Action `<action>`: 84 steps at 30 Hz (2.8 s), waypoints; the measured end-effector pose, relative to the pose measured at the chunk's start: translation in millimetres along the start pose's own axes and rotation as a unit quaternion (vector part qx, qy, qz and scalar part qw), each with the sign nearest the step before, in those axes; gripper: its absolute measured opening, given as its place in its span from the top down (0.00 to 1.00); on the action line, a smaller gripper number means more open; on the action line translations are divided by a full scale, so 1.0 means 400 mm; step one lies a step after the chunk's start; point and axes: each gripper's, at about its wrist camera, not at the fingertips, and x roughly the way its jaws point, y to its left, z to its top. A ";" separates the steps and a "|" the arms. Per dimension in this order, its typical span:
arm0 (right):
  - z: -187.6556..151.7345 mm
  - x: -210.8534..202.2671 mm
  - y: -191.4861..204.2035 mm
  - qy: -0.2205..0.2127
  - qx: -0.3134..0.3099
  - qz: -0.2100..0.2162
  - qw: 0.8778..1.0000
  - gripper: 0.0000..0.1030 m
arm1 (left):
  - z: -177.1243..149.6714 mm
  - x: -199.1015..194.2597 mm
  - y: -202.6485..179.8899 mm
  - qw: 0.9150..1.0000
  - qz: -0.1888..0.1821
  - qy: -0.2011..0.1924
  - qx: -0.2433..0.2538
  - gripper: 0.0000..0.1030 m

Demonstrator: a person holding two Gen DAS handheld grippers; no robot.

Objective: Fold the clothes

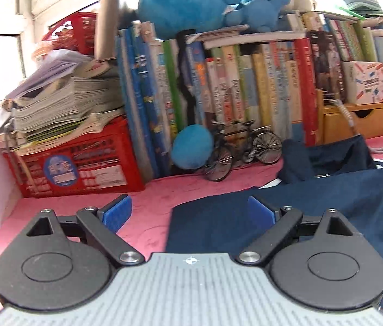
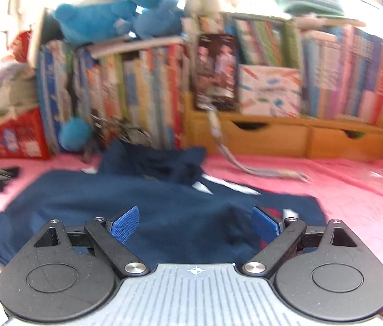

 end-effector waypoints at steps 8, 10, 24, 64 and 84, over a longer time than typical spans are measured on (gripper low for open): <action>0.009 0.182 0.108 0.064 -0.010 0.023 0.998 0.20 | -0.046 0.156 -0.003 0.993 -0.013 0.113 -0.036 0.69; -0.010 0.206 0.122 0.087 -0.040 0.001 0.995 0.21 | -0.051 0.154 0.007 0.993 0.000 0.113 -0.028 0.67; -0.062 0.103 -0.089 0.062 -0.072 -0.100 0.990 0.68 | -0.057 0.160 0.057 0.990 0.004 0.123 -0.063 0.45; -0.088 0.024 0.107 0.099 -0.030 -0.025 0.994 0.29 | -0.063 0.181 0.090 0.983 0.014 0.142 -0.114 0.17; -0.128 -0.033 -0.004 0.093 -0.033 -0.030 0.995 0.26 | -0.061 0.188 0.111 0.980 -0.024 0.146 -0.133 0.01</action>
